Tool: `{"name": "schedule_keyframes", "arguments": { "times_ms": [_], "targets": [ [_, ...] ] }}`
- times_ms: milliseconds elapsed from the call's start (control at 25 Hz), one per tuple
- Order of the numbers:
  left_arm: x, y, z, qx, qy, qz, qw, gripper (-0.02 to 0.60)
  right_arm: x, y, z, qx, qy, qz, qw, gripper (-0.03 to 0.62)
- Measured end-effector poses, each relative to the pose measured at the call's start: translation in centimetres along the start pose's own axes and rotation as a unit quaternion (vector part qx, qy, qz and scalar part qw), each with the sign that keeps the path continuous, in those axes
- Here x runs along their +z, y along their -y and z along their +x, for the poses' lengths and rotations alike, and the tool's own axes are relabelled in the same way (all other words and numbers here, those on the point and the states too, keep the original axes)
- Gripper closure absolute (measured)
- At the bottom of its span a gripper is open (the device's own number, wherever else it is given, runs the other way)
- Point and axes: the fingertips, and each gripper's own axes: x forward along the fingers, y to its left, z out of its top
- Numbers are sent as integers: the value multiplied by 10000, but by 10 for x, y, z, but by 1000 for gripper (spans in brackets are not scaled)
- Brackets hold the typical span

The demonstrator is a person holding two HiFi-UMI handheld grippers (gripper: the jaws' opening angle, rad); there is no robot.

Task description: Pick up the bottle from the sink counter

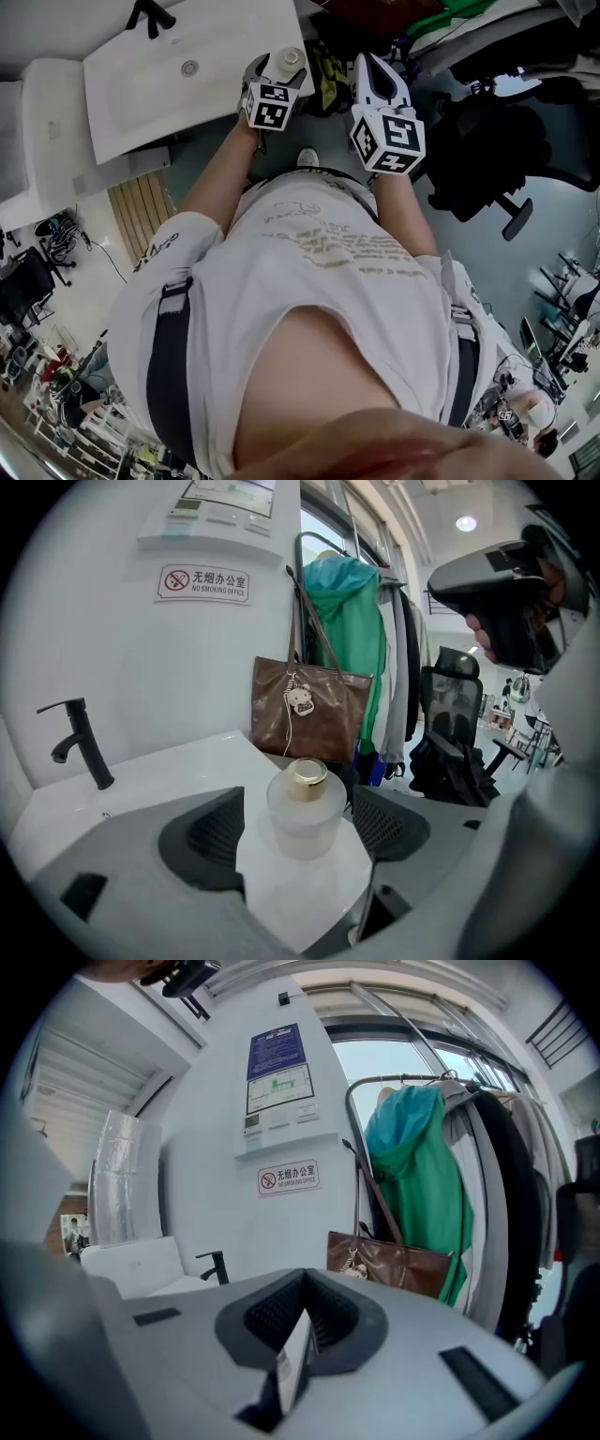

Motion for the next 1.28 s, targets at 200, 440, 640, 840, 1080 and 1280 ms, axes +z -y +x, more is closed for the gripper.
{"name": "schedule_keyframes", "arguments": {
  "times_ms": [200,440,640,840,1080,1280],
  "targets": [
    [-3,1,12,16,-77,5,10000,233,-5,9,-4,47,-100,-7,9999,569],
    [-12,6,24,-64,-225,170,9996,233,-11,18,-6,30,-200,-27,9998,569],
    [-15,7,32,-50,-233,194,9995,233,-15,22,-8,21,-275,-57,9996,569],
    [-19,3,40,12,-249,165,9996,235,-21,29,-11,-21,-371,-108,9993,569],
    [-20,3,40,37,-240,175,9996,235,-19,36,-10,-35,-381,-144,9992,569],
    [-22,3,37,62,-316,149,9994,235,-20,32,-9,47,-382,-169,9991,569]
  ]
}}
